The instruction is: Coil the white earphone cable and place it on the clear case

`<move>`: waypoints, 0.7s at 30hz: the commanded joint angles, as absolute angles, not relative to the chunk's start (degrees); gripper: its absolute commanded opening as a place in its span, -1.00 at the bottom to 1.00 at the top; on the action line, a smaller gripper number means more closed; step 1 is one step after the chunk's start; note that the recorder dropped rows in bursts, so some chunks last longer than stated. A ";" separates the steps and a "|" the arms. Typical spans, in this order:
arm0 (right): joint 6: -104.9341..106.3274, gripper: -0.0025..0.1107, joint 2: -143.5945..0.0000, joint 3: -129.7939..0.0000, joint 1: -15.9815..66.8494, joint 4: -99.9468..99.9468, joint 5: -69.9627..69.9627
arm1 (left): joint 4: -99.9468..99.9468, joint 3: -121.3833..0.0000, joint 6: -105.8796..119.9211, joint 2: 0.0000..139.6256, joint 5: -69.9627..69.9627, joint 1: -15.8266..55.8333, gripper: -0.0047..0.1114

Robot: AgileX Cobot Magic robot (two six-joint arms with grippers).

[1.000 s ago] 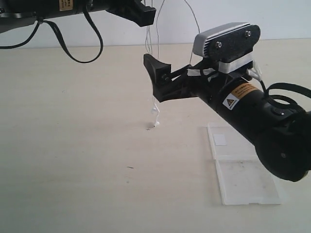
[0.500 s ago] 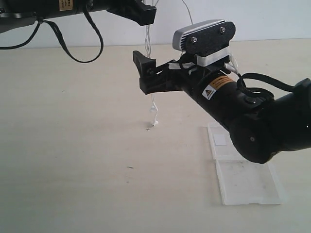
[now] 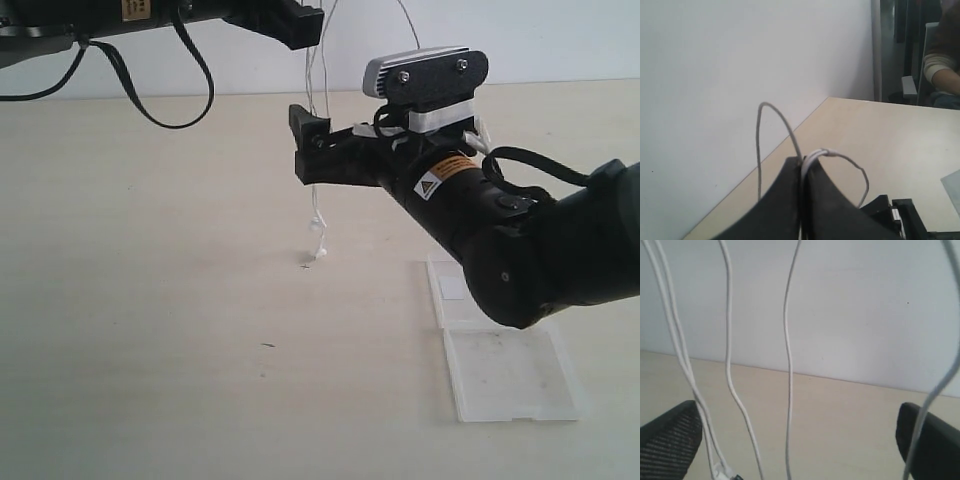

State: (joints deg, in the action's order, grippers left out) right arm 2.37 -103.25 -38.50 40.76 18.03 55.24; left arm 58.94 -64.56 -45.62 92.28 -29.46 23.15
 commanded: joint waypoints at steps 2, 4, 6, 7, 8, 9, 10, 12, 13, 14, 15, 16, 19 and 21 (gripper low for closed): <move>6.02 0.90 -104.08 -40.54 40.90 17.41 55.84 | 58.48 -64.62 -47.25 91.59 -30.34 23.43 -0.92; 6.31 0.90 -104.08 -41.13 40.90 17.18 55.84 | 58.48 -64.62 -47.73 91.59 -30.34 23.43 -0.92; 6.54 0.90 -104.08 -41.37 40.90 17.03 55.98 | 58.48 -64.62 -48.03 91.59 -30.45 23.43 -0.92; 7.05 0.90 -104.08 -41.71 40.90 17.03 55.58 | 58.48 -64.62 -48.03 91.59 -30.58 23.43 -0.92; 8.10 0.90 -104.08 -41.90 40.90 16.94 54.98 | 58.48 -64.62 -48.03 91.59 -30.58 23.43 -0.92; 8.88 0.90 -104.08 -42.30 40.90 16.78 53.94 | 58.48 -64.62 -48.03 91.59 -30.58 23.43 -0.92; 8.99 0.90 -104.08 -42.74 40.90 16.47 52.57 | 58.48 -64.62 -48.03 91.59 -30.58 23.43 -0.92; 8.99 0.90 -104.08 -43.66 40.90 16.58 49.92 | 58.48 -64.62 -48.03 91.59 -30.58 23.43 -0.92; 8.99 0.90 -104.08 -44.04 40.90 16.58 48.99 | 58.48 -64.62 -48.03 91.59 -30.58 23.43 -0.92; 8.99 0.90 -104.08 -44.21 40.90 16.58 48.86 | 58.48 -64.62 -48.03 91.59 -30.58 23.43 -0.92; 8.99 0.90 -104.20 -44.45 40.90 16.69 48.88 | 58.48 -64.62 -48.03 91.59 -30.58 23.43 -0.92; 8.99 0.90 -104.20 -44.45 40.90 16.79 48.99 | 58.48 -64.62 -48.03 91.59 -30.58 23.43 -0.92; 8.99 0.89 -104.20 -44.45 40.90 18.89 49.13 | 58.48 -64.62 -48.13 91.59 -30.57 23.43 -0.92; 8.99 0.82 -104.20 -44.45 40.90 20.62 49.23 | 58.48 -64.62 -48.13 91.59 -30.57 23.43 -0.92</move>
State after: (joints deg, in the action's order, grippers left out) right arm 8.44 -104.11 -44.02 40.76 18.43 49.21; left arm 58.94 -64.56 -47.47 92.28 -30.03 23.15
